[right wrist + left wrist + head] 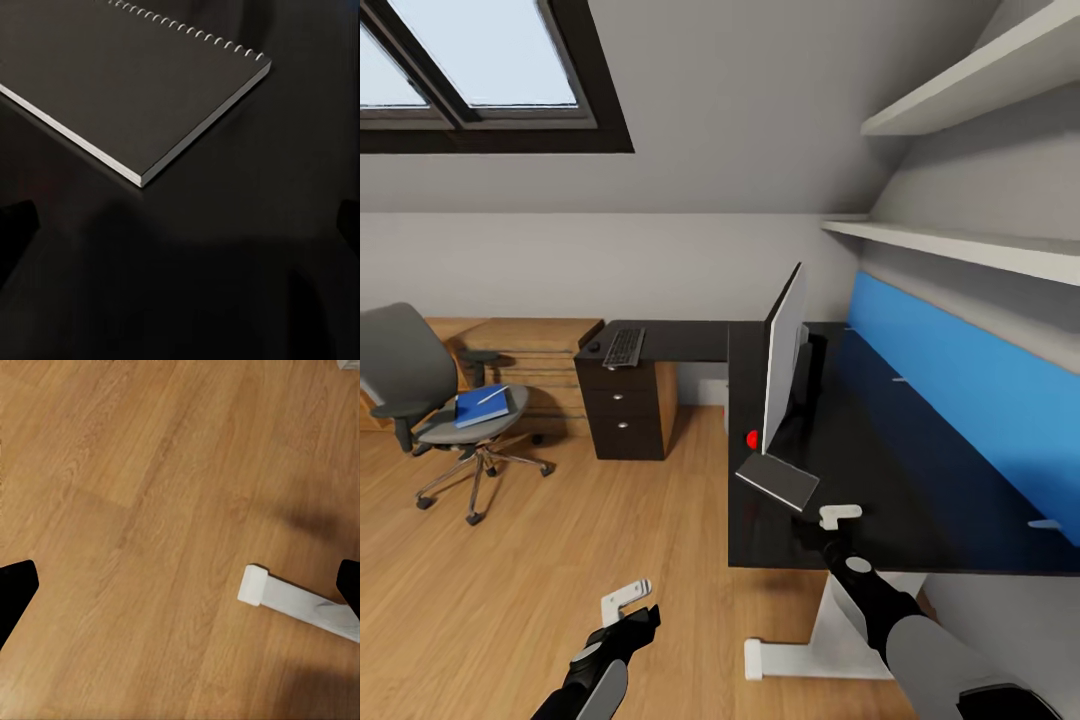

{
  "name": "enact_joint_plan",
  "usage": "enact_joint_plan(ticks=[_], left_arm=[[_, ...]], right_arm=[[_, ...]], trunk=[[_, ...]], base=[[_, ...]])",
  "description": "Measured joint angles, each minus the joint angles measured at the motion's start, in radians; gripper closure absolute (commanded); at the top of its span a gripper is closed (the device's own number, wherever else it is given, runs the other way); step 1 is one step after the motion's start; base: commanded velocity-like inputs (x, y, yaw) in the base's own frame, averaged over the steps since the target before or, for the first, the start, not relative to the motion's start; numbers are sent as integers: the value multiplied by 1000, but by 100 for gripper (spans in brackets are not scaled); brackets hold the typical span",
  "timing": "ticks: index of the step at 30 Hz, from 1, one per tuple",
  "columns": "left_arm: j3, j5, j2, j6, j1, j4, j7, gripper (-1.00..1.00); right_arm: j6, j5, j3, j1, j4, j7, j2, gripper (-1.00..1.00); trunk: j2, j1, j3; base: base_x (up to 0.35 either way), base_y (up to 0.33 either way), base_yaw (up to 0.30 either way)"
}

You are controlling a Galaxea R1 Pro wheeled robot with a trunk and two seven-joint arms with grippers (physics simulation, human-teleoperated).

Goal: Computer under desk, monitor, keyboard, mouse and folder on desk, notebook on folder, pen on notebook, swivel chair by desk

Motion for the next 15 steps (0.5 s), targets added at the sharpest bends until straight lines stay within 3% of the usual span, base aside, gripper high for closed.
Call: enact_joint_plan(ticks=[10,15], left_arm=[[1,1,1,0,0,0,0,-100],[1,0,0,0,0,1,-2,-100]], right_arm=[[-12,0,-1,0,-7,0,0,-100],[-55,-1,-3,0,-15,2,0,-100]], trunk=[[0,0,0],[0,0,0]], base=[[0,0,0],[0,0,0]])
